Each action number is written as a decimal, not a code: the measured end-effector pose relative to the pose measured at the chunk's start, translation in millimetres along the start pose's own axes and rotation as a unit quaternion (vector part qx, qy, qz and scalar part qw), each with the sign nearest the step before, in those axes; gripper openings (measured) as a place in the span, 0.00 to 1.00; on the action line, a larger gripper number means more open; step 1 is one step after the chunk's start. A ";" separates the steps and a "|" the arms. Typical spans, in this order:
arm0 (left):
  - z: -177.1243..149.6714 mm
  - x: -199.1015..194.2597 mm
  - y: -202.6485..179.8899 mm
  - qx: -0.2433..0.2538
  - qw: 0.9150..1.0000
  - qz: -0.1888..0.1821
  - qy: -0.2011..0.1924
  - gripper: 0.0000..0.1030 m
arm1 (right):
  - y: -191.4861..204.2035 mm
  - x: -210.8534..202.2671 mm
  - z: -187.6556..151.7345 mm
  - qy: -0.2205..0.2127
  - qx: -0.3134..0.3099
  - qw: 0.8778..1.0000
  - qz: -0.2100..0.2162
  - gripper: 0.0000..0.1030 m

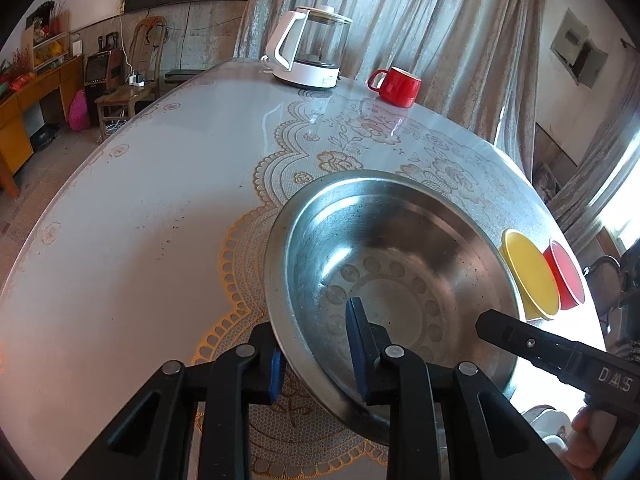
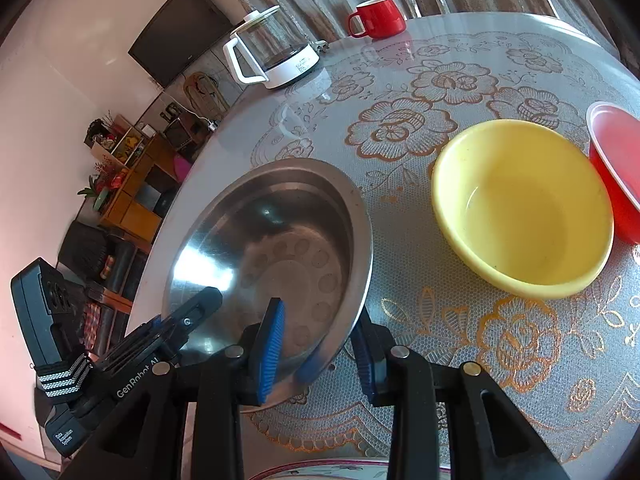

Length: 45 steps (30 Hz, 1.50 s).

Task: Organize plates and bowls
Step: 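Lift the steel bowl with the left tool and carry it toward the plate stack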

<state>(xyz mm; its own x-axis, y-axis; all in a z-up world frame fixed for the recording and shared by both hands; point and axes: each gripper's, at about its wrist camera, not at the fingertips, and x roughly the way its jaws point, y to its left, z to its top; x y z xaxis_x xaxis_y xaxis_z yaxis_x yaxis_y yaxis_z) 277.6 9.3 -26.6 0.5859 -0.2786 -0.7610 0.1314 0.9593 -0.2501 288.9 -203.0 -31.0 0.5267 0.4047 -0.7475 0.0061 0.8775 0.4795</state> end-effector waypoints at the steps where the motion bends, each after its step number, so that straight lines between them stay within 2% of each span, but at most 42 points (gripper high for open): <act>1: 0.3 0.0 0.8 -0.001 1.000 -0.002 -0.001 0.26 | -0.6 0.1 0.2 0.000 0.001 1.000 0.000 0.33; 4: 1.9 -0.5 6.6 -0.018 1.000 -0.020 0.000 0.27 | -3.7 0.0 0.6 0.003 0.009 1.000 0.011 0.33; 6: 2.3 -3.6 7.0 -0.013 1.000 -0.007 -0.003 0.39 | -6.5 -2.3 0.7 0.003 0.017 1.000 0.020 0.34; 9: 1.9 -9.5 10.5 -0.012 1.000 -0.007 -0.010 0.41 | -10.3 -8.1 1.6 -0.001 0.025 0.999 0.030 0.37; 11: 2.3 -11.7 15.1 -0.017 1.000 -0.024 -0.006 0.41 | -13.2 -10.9 2.1 0.000 0.028 0.999 0.034 0.38; 19: 3.0 -13.7 22.6 -0.031 0.999 -0.032 -0.006 0.38 | -19.1 -22.7 3.7 -0.017 0.044 0.998 0.030 0.38; 22: 6.4 -10.3 22.9 -0.041 0.998 -0.044 -0.007 0.31 | -16.4 -20.6 5.3 -0.019 0.041 0.999 0.019 0.34; 23: 7.7 -9.1 21.1 -0.038 0.998 -0.046 -0.009 0.25 | -15.5 -19.6 5.5 -0.019 0.039 0.999 0.015 0.30; 26: 8.1 -6.2 18.1 -0.035 0.999 -0.035 -0.012 0.16 | -12.4 -16.8 6.2 -0.025 0.032 0.999 0.003 0.22; 29: 5.3 -8.9 23.2 -0.050 0.997 -0.050 -0.013 0.16 | -11.1 -15.1 4.9 -0.031 0.024 0.999 -0.019 0.12; 32: -1.1 -14.3 21.0 -0.042 0.998 -0.044 -0.018 0.16 | -11.7 -14.4 3.6 -0.030 0.024 0.999 -0.017 0.12; 45: -32.8 -45.8 28.2 -0.059 0.997 -0.038 -0.028 0.18 | -0.7 -6.0 -3.6 -0.009 0.017 1.000 -0.011 0.14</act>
<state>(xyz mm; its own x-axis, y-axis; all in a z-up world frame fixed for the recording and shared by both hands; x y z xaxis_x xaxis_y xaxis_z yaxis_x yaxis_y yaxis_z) 228.3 47.6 -18.4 0.6222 -0.3435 -0.7035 0.0834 0.9226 -0.3768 282.6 -205.1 -28.5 0.5419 0.3811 -0.7491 0.0462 0.8764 0.4793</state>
